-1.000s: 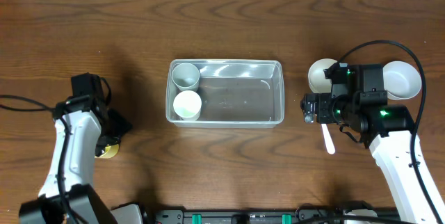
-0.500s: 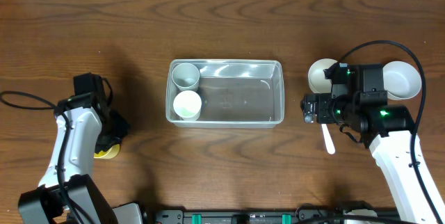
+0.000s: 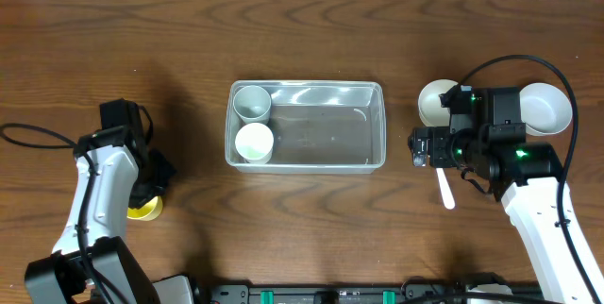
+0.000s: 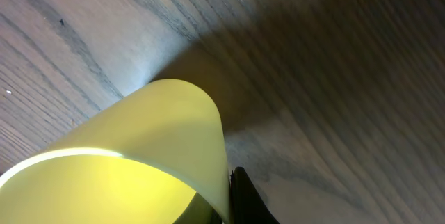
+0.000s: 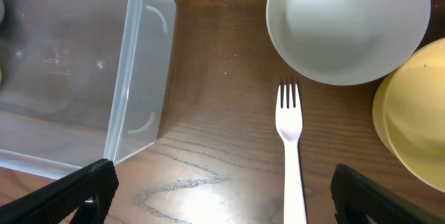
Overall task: Pack container
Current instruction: 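Move the left gripper to the yellow cup and grasp it, then carry the yellow cup with the left gripper into the container beside the white cups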
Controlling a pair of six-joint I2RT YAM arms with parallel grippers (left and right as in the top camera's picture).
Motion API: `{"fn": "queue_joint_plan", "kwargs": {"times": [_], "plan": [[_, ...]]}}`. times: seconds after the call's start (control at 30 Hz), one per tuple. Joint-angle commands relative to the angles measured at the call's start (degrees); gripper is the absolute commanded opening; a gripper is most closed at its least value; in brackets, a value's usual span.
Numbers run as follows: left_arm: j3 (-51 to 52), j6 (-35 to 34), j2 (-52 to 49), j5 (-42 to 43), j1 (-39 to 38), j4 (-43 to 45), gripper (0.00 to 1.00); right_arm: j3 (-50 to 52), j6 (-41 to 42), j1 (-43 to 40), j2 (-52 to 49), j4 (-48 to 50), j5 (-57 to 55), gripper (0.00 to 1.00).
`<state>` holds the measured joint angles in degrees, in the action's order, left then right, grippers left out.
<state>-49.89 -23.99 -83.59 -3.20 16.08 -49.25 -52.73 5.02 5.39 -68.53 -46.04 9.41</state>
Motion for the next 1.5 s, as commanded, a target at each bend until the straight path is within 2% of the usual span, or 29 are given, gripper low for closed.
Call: {"fn": "queue_joint_plan", "kwargs": {"times": [0.0, 0.2, 0.43, 0.63, 0.8, 0.97, 1.17, 1.47], "plan": [[-0.76, 0.35, 0.61, -0.48, 0.26, -0.92, 0.06, -0.92, 0.09, 0.22, -0.07, -0.02, -0.17, 0.99], [-9.27, 1.68, 3.26, -0.44, -2.95, -8.5, 0.06, -0.92, 0.11, 0.22, -0.07, -0.02, -0.15, 0.99], [-28.55, 7.48, 4.61, -0.13, -18.08, -20.17, 0.06, -0.94, 4.39, -0.68, -0.07, 1.49, -1.6, 0.99], [-40.0, 11.93, 3.63, 5.75, -33.16, -17.03, 0.06, -0.94, 4.35, -2.75, -0.07, 1.51, -1.64, 0.99], [-43.17, 14.58, -1.44, 9.11, -40.11, -11.41, 0.06, -0.94, 4.35, -2.97, -0.07, 1.4, -1.64, 0.99], [-44.39, 16.96, -9.81, 12.92, -42.4, -10.29, 0.06, -0.94, 4.35, -2.97, -0.07, 1.33, -1.64, 0.99], [-48.63, 19.3, -19.08, 13.11, -42.91, -13.07, 0.06, -0.94, 4.33, -2.97, -0.07, 1.36, -1.66, 0.99], [-48.87, 21.7, -24.35, 13.14, -43.06, -12.63, 0.06, -0.94, 4.15, -2.97, -0.07, 1.51, -1.64, 0.99]]}}
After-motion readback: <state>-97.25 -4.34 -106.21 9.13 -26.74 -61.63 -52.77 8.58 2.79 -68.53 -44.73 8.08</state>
